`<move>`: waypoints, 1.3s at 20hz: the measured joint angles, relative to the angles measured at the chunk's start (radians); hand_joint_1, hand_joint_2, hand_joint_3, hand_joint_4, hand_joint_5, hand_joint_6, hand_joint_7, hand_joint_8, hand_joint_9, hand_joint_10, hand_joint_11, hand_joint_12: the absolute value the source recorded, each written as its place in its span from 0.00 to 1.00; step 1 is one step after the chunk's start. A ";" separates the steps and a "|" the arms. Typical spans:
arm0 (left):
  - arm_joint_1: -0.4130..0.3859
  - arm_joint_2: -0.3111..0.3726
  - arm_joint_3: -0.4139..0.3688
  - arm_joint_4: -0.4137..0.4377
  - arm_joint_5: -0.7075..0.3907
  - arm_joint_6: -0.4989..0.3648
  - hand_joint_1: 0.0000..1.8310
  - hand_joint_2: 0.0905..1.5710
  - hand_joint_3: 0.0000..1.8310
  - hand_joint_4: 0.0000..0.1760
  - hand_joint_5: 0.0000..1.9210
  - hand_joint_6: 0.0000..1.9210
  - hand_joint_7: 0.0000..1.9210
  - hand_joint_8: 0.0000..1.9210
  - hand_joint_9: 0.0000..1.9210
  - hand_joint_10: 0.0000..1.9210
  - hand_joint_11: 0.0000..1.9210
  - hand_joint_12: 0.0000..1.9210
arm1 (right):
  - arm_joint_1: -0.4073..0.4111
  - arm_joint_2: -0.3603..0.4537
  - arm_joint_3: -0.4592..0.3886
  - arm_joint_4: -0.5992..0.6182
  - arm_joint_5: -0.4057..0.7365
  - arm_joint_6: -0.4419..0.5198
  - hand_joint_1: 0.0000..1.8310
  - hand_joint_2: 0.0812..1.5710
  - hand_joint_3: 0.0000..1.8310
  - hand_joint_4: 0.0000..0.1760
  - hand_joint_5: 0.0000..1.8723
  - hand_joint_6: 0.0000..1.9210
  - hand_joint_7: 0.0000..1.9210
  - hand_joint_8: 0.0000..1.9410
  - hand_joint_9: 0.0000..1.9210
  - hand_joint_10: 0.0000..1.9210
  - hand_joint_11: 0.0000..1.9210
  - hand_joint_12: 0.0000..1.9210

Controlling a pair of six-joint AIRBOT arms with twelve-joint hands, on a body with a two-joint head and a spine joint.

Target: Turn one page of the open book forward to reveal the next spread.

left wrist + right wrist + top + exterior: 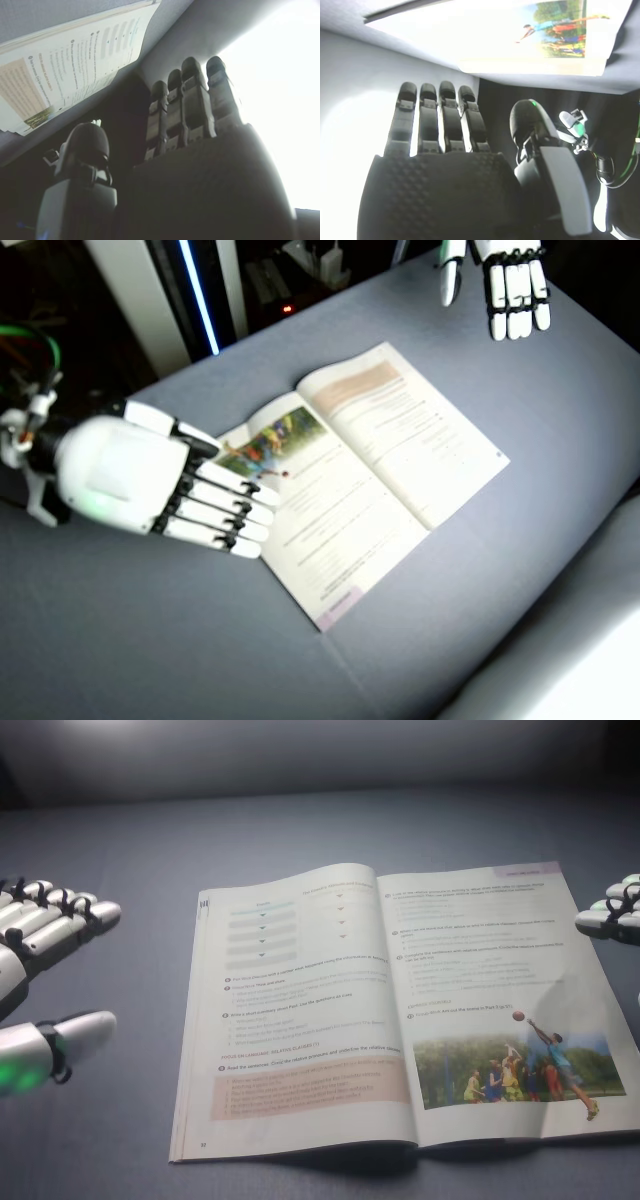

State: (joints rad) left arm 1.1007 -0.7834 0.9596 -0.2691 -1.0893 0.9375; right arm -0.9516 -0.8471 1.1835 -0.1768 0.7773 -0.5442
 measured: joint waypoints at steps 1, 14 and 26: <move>0.000 0.000 0.000 0.001 0.000 -0.001 0.00 0.83 0.01 0.00 0.03 0.01 0.03 0.00 0.03 0.01 0.00 0.06 | 0.000 -0.003 0.001 0.000 -0.006 0.000 0.00 0.94 0.01 0.00 0.06 0.00 0.06 0.00 0.02 0.00 0.00 0.02; -0.001 -0.004 0.002 0.004 -0.006 -0.026 0.00 0.83 0.00 0.00 0.03 0.00 0.04 0.00 0.03 0.00 0.00 0.06 | 0.138 -0.095 0.098 -0.312 -0.234 0.153 0.00 0.94 0.00 0.00 0.03 0.00 0.02 0.00 0.00 0.00 0.00 0.00; -0.004 -0.012 0.002 0.008 -0.020 -0.026 0.00 0.85 0.00 0.00 0.02 0.00 0.02 0.00 0.01 0.00 0.00 0.04 | 0.190 -0.203 0.131 -0.420 -0.267 0.204 0.00 0.87 0.00 0.00 0.00 0.00 0.01 0.00 0.00 0.00 0.01 0.01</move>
State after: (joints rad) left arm 1.0969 -0.7952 0.9619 -0.2615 -1.1095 0.9112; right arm -0.7620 -1.0500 1.3148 -0.5964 0.5098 -0.3405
